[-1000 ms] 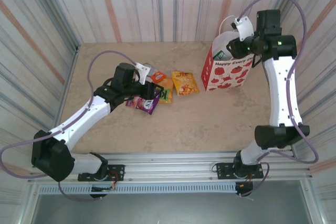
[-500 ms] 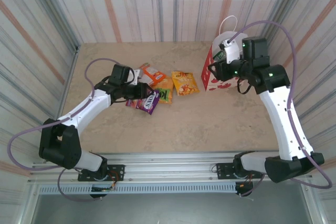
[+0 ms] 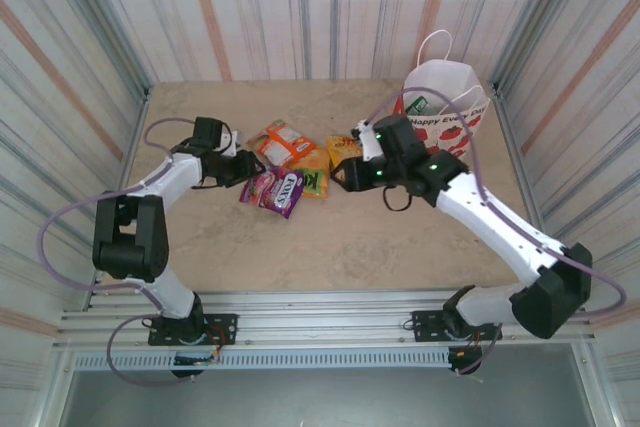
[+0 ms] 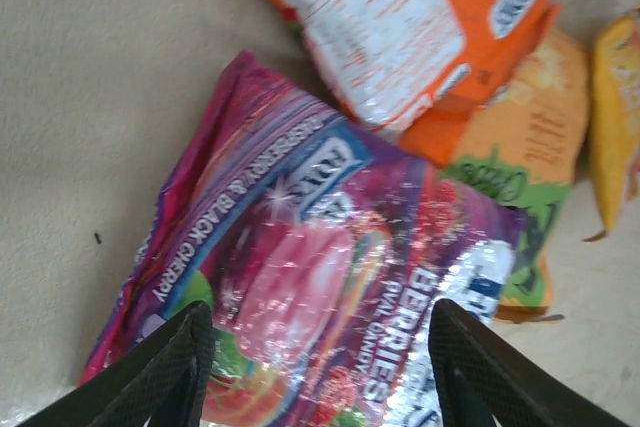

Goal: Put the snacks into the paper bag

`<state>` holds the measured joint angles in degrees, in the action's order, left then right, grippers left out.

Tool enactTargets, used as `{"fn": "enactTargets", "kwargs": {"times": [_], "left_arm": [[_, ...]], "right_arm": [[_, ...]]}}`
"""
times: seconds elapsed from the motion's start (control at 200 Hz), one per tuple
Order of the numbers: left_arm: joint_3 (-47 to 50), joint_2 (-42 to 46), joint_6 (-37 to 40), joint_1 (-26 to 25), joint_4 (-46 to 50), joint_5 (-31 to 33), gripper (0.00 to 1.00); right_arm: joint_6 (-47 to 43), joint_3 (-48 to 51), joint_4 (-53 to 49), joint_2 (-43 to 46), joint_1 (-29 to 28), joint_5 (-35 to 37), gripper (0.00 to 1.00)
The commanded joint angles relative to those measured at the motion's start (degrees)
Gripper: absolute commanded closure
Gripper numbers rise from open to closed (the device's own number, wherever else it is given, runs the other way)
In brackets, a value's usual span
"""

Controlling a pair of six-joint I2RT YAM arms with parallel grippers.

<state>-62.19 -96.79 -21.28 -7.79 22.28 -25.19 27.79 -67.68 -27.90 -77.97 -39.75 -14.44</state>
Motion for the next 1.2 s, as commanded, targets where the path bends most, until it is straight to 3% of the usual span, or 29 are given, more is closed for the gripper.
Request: {"fn": "enactTargets", "kwargs": {"times": [0.0, 0.486, 1.192], "left_arm": [[-2.5, -2.5, 0.0, 0.2, -0.7, 0.6, 0.39], [-2.8, -7.5, 1.4, -0.9, -0.9, 5.7, 0.41], [-2.3, -9.4, 1.1, -1.4, -1.4, 4.1, 0.43]], "right_arm": [[10.9, 2.3, 10.0, -2.9, -2.3, 1.3, 0.38], [23.3, 3.4, 25.1, -21.3, -5.7, 2.4, 0.35], [36.1, 1.1, 45.5, -37.1, -4.5, -2.9, 0.38]]}}
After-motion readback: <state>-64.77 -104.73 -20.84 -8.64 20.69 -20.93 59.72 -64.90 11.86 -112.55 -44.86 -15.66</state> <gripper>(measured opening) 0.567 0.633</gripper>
